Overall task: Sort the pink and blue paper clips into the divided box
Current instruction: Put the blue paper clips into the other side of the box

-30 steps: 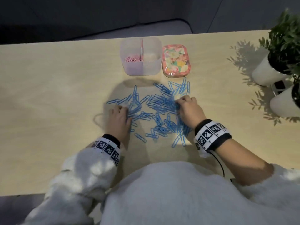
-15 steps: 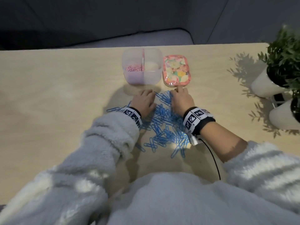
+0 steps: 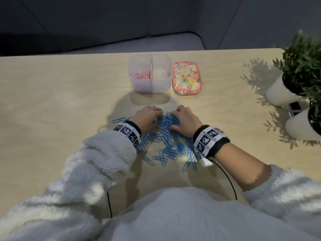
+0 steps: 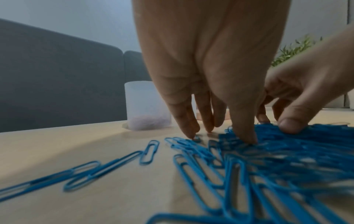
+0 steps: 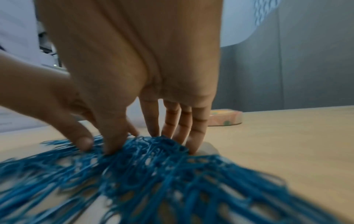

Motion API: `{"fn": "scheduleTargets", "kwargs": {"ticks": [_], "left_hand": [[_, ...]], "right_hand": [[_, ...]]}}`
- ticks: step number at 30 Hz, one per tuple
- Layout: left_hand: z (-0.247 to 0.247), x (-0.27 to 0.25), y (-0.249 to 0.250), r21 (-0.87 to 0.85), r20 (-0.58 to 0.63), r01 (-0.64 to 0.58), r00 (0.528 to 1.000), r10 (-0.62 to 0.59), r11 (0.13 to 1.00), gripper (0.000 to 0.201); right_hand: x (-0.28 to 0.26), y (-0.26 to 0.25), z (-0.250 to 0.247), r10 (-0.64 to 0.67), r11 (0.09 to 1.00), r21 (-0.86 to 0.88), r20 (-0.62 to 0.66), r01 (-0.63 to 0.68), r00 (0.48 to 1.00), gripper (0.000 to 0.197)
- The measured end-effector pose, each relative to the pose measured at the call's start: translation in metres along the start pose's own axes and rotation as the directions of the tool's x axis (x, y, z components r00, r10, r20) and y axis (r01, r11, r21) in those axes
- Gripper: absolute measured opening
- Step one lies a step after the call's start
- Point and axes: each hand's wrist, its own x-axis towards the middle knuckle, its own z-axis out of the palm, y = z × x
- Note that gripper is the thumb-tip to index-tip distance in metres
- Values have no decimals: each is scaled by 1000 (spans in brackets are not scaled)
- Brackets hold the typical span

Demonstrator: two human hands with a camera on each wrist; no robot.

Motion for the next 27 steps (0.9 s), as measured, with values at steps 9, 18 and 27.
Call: {"fn": "scheduleTargets", "kwargs": {"ticks": [9, 18, 27], "left_hand": [[4, -5, 7, -89, -66, 65, 995, -71, 994, 30], [8, -19, -2, -146, -95, 103, 988, -118, 984, 24], [0, -21, -1, -215, -196, 69, 974, -112, 974, 22]], "right_hand": [[1, -17, 3, -31, 999, 13, -29, 31, 999, 26], [17, -16, -48, -5, 943, 328, -137, 50, 991, 15], [108, -37, -125, 225, 798, 599, -196, -65, 955, 31]]}}
